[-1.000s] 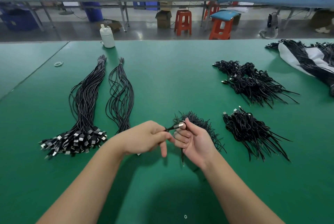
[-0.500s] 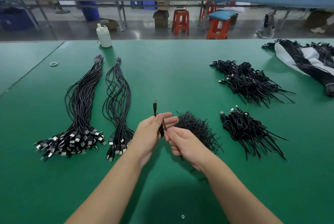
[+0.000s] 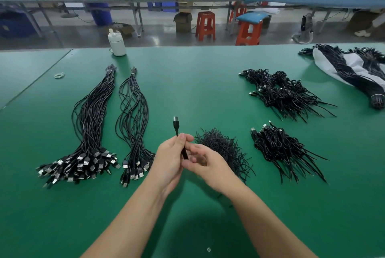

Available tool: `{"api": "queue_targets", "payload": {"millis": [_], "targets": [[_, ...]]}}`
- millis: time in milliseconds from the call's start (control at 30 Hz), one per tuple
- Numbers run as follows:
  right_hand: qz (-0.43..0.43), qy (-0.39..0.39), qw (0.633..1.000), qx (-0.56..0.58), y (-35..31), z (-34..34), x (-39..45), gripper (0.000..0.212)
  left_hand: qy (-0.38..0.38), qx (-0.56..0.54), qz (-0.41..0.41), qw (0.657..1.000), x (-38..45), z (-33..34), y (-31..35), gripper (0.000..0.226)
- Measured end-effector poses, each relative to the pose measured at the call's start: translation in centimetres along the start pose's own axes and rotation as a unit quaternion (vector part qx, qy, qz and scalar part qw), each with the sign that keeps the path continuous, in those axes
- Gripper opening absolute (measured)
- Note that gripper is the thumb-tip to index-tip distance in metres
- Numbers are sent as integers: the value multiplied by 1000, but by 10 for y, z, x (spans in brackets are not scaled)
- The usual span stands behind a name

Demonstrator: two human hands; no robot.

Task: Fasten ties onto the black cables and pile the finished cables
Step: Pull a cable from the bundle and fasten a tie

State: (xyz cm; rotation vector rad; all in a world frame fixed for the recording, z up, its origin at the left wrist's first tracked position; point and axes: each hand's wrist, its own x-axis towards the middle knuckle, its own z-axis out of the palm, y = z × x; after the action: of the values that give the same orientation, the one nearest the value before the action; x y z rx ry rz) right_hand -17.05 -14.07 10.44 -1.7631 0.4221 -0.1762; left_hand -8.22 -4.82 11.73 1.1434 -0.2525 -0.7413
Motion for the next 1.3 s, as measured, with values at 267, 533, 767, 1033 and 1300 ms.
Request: {"api": "queue_targets", "payload": {"millis": [267,533,767,1033,1300], "targets": [[-14,27,992,127,8,-1,-6,39,-175,37,-104,978,-3,-8,13,30],[-96,111,968,-204,16,1,-12,17,-60,506,25,860,-5,-2,9,33],[-78,55,928,-360,13,-1,-18,15,33,723,102,683,-14,2,-1,51],[-39,29,946,-321,16,-3,-19,26,-60,597,141,787,1,-8,-3,16],[-64,-39,995,-66,31,-9,-10,40,-69,541,100,832,12,-4,-2,16]]}}
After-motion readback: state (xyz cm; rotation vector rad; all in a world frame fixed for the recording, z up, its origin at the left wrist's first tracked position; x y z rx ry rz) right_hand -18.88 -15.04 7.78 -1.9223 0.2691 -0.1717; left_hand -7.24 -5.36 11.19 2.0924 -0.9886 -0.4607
